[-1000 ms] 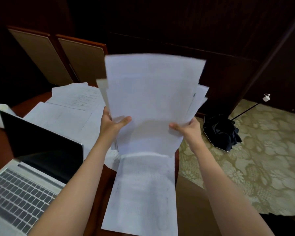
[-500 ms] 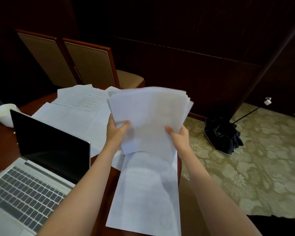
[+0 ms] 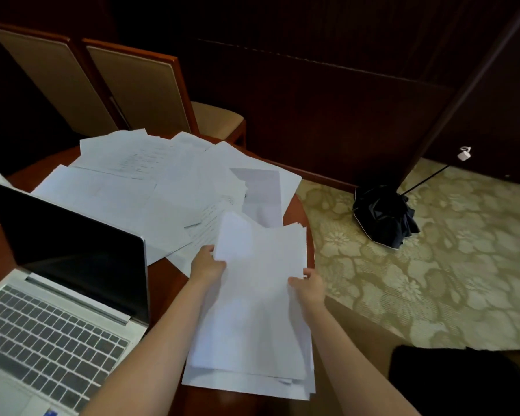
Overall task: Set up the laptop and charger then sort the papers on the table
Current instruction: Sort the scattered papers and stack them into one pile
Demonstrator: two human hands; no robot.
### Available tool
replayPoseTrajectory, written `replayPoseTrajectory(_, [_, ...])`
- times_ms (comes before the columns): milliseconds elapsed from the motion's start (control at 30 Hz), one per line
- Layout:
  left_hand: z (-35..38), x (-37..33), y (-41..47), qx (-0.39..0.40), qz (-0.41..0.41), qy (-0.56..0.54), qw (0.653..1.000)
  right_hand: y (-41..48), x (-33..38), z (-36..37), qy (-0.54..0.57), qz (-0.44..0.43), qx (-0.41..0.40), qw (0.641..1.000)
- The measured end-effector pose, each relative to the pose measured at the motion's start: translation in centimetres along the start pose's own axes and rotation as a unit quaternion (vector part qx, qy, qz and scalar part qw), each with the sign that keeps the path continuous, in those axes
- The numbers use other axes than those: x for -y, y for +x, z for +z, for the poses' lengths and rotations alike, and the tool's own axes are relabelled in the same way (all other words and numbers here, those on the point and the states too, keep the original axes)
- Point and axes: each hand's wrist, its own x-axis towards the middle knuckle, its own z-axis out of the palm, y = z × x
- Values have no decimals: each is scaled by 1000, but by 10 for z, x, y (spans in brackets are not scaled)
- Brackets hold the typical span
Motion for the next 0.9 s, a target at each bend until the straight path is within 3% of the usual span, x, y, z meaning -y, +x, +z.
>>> replayPoseTrajectory(100, [4,24,0,-27,-13,151,988,-7,-13,0,-137,-4,-46,990])
replayPoseTrajectory(167, [4,29,2,-33,-28,214,976,-10,-13,-3,-140,36,-2,989])
replayPoseTrajectory(367, [9,22,4,46,-101,112,987,1,-5,-12,-270,46,95,957])
replayPoseTrajectory(500, [12,23,-6,70,-95,89,989,7,-3,-14,-162,20,81,983])
replayPoseTrajectory(600, [11,24,-10,58,-35,22,997,1,-5,-17,-124,-35,60,990])
replayPoseTrajectory(667, [5,18,-13,21,16,-25,999,-7,3,-23,-25,-76,67,995])
replayPoseTrajectory(767, [-9,-12,-22,-14,115,-81,990,-17,28,-33,115,-157,77,978])
replayPoseTrajectory(900, [-32,-53,-41,-67,250,-137,956,-35,67,-39,176,-271,79,943])
